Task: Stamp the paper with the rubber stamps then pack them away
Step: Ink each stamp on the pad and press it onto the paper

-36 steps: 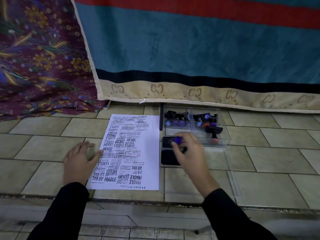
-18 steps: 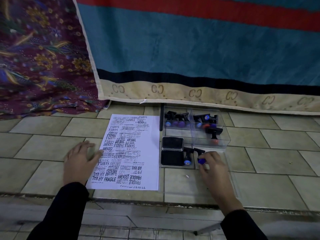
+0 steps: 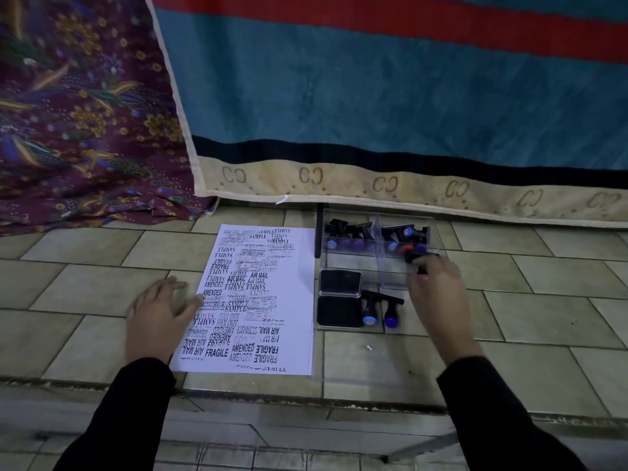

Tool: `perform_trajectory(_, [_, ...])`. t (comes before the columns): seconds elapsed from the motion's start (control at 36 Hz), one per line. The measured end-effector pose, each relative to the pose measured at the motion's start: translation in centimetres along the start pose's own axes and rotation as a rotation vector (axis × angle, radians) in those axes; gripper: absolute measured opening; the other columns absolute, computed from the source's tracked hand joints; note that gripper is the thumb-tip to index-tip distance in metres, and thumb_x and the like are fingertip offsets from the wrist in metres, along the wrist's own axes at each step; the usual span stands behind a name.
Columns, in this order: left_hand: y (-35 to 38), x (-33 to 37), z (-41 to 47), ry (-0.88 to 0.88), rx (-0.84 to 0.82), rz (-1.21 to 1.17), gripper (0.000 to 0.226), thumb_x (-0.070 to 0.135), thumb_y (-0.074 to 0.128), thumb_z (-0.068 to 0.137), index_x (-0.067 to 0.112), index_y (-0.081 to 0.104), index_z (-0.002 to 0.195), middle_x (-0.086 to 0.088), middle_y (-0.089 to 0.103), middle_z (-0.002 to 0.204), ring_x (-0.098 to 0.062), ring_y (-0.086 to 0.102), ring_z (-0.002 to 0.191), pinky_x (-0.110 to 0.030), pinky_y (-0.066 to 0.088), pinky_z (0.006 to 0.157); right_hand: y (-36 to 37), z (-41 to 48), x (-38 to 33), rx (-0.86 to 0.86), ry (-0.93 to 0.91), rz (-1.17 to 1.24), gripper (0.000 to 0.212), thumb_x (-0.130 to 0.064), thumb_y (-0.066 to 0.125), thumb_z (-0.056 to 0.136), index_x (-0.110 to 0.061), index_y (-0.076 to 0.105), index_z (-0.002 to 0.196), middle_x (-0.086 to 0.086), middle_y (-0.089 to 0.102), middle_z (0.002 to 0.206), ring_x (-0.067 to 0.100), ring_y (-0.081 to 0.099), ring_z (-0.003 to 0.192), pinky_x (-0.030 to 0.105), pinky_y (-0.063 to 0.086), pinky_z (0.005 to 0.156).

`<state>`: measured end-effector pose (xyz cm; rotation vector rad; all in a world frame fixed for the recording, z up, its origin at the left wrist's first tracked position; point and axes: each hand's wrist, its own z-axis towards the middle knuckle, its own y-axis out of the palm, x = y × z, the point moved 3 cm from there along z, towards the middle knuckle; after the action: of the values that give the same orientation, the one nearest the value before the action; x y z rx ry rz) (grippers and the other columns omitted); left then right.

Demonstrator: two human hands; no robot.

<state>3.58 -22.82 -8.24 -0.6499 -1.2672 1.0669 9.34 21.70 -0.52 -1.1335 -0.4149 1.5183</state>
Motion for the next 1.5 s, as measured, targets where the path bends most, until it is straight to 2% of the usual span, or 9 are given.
perform_trajectory(0.17, [-0.1,0.1,-0.1,0.001,0.001,-0.009,0.058,0.062,0.051,0.078,0.019,0.066,0.114,-0.006,0.058,0.133,-0.03,0.051,0.123,-0.048,0.036,0.107,1.4,4.4,1.9,-0.34,0.226,-0.45,0.027,-0.035,0.053,0.086,-0.01,0.063,0.093,0.013,0.067,0.094,0.03,0.06,0.093,0.038,0.04,0.083])
perform_trajectory(0.5, [-0.2,0.2,-0.1,-0.002,-0.006,-0.005,0.058,0.061,0.052,0.078,0.018,0.066,0.115,-0.006,0.058,0.134,-0.03,0.05,0.124,-0.049,0.035,0.107,1.9,7.1,0.6,-0.469,0.286,-0.589,0.021,-0.029,0.057,0.087,-0.013,0.061,0.1,0.008,0.066,0.1,0.027,0.063,0.092,0.037,0.037,0.089])
perform_trajectory(0.81, [-0.3,0.4,-0.1,-0.005,0.01,0.006,0.039,0.042,0.072,0.084,0.016,0.065,0.113,-0.008,0.059,0.132,-0.033,0.052,0.122,-0.051,0.037,0.106,-0.2,6.9,0.2,-0.348,0.278,-0.447,0.035,-0.037,0.066,0.08,-0.011,0.057,0.101,0.012,0.065,0.097,0.029,0.061,0.092,0.038,0.039,0.085])
perform_trajectory(0.92, [-0.5,0.7,-0.2,-0.007,0.01,0.007,0.04,0.041,0.072,0.084,0.014,0.066,0.114,-0.01,0.059,0.132,-0.034,0.053,0.121,-0.05,0.037,0.106,-2.0,6.5,-1.3,-0.174,0.226,-0.202,0.029,-0.023,0.068,0.081,-0.007,0.058,0.103,0.017,0.065,0.097,0.034,0.061,0.089,0.03,0.039,0.065])
perform_trajectory(0.97, [-0.6,0.8,-0.2,-0.005,0.007,0.008,0.04,0.041,0.071,0.085,0.014,0.065,0.114,-0.01,0.059,0.132,-0.034,0.053,0.121,-0.05,0.037,0.106,-2.6,6.0,-2.5,-0.155,0.172,0.002,0.03,-0.018,0.069,0.081,-0.009,0.057,0.107,0.013,0.066,0.099,0.03,0.061,0.089,0.029,0.042,0.066])
perform_trajectory(1.03, [-0.6,0.8,-0.3,-0.002,0.003,0.007,0.04,0.041,0.071,0.085,0.014,0.065,0.114,-0.009,0.059,0.132,-0.033,0.053,0.121,-0.05,0.037,0.106,-2.9,5.2,-3.9,-0.193,0.146,0.204,0.031,-0.017,0.071,0.081,-0.014,0.057,0.108,0.006,0.065,0.102,0.022,0.061,0.091,0.03,0.05,0.073])
perform_trajectory(1.17, [-0.6,0.8,-0.3,-0.001,0.004,0.005,0.04,0.041,0.071,0.085,0.015,0.065,0.114,-0.009,0.058,0.133,-0.033,0.051,0.122,-0.051,0.037,0.106,-2.5,1.9,-7.4,-0.349,0.007,0.404,0.024,-0.014,0.07,0.081,-0.024,0.061,0.1,-0.003,0.06,0.102,0.005,0.061,0.081,0.013,0.05,0.069])
perform_trajectory(1.31, [-0.4,0.5,-0.3,-0.003,-0.003,0.01,0.04,0.043,0.07,0.086,0.016,0.065,0.115,-0.008,0.058,0.133,-0.031,0.05,0.124,-0.05,0.035,0.107,-1.1,-0.8,-8.8,-0.483,-0.118,0.429,0.023,-0.003,0.069,0.08,-0.013,0.066,0.101,0.006,0.059,0.102,0.018,0.062,0.089,0.027,0.055,0.083])
perform_trajectory(1.5, [-0.4,0.6,-0.3,-0.008,-0.002,0.006,0.04,0.041,0.071,0.085,0.015,0.065,0.115,-0.008,0.059,0.132,-0.032,0.052,0.122,-0.05,0.036,0.106,0.3,-2.0,-8.8,-0.537,-0.163,0.403,0.026,-0.006,0.069,0.082,-0.016,0.066,0.106,0.003,0.06,0.103,0.016,0.063,0.088,0.028,0.055,0.084])
